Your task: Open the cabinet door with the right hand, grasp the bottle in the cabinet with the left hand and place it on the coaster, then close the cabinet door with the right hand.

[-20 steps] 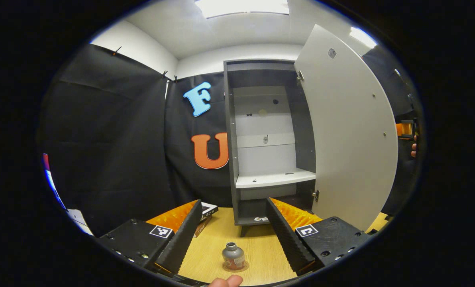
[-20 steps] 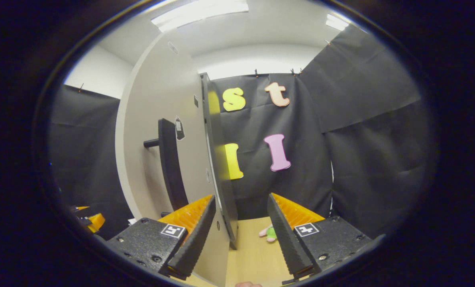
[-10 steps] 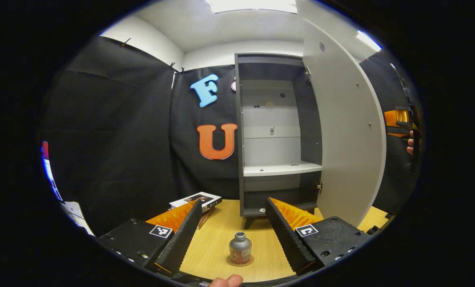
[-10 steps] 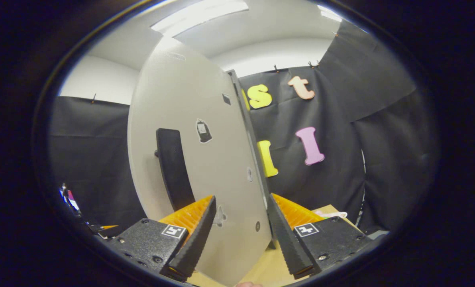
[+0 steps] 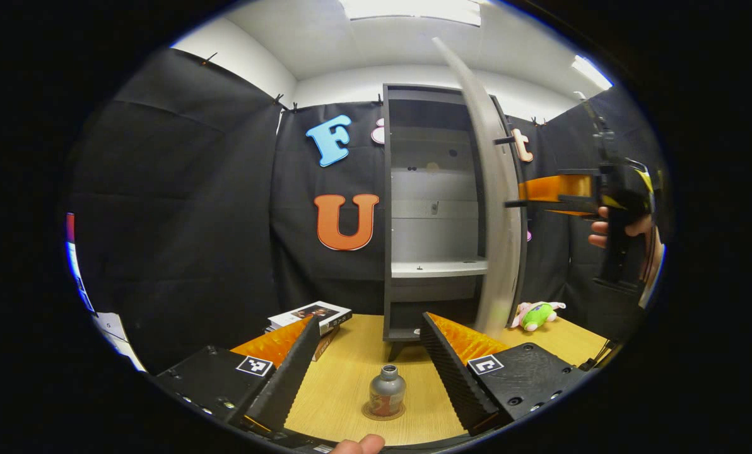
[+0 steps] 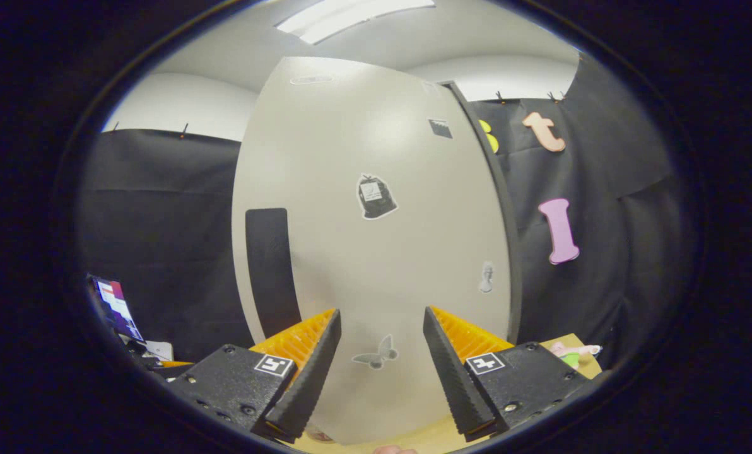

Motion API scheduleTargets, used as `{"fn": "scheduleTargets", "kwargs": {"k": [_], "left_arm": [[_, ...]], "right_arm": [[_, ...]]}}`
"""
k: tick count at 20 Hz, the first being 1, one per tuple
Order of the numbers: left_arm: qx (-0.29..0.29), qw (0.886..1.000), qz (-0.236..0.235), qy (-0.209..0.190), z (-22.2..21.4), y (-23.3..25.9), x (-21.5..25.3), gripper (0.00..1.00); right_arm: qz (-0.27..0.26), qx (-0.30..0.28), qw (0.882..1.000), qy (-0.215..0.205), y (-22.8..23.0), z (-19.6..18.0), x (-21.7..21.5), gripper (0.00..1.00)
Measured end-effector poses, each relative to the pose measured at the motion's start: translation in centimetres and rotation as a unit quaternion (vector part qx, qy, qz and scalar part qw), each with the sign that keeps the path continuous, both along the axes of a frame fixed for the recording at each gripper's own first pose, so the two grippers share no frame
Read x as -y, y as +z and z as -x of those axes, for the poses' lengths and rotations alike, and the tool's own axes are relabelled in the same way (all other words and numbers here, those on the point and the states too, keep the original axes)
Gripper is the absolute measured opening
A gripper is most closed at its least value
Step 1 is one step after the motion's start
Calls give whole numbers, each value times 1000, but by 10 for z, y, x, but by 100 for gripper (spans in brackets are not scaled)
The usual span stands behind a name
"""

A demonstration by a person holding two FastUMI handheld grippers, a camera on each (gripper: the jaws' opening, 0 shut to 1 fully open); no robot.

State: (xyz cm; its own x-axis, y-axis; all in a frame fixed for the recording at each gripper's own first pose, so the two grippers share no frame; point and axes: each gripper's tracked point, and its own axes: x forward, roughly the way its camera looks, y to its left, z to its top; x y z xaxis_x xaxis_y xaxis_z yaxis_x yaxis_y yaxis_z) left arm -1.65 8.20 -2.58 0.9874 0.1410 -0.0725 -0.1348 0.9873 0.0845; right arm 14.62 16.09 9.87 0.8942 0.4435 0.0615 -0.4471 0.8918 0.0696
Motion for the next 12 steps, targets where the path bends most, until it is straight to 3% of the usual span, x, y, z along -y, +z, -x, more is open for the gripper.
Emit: {"fn": "scheduleTargets", "kwargs": {"k": [4,6,10,12], "left_arm": [[2,1000,-1,12,1,0,-9,96],[1,1000,0,19,3,-1,-12,96],[-1,1000,1,25,6,-3,-13,96],[0,1000,3,24,5,-4,-10,96]], "right_arm": [[11,18,1000,7,-2,-46,-59,83],[24,27,999,-8,-5,-60,-72,86],[34,32,998,-29,-10,-63,-65,86],[39,32,998,-41,-13,-44,-44,86]]}}
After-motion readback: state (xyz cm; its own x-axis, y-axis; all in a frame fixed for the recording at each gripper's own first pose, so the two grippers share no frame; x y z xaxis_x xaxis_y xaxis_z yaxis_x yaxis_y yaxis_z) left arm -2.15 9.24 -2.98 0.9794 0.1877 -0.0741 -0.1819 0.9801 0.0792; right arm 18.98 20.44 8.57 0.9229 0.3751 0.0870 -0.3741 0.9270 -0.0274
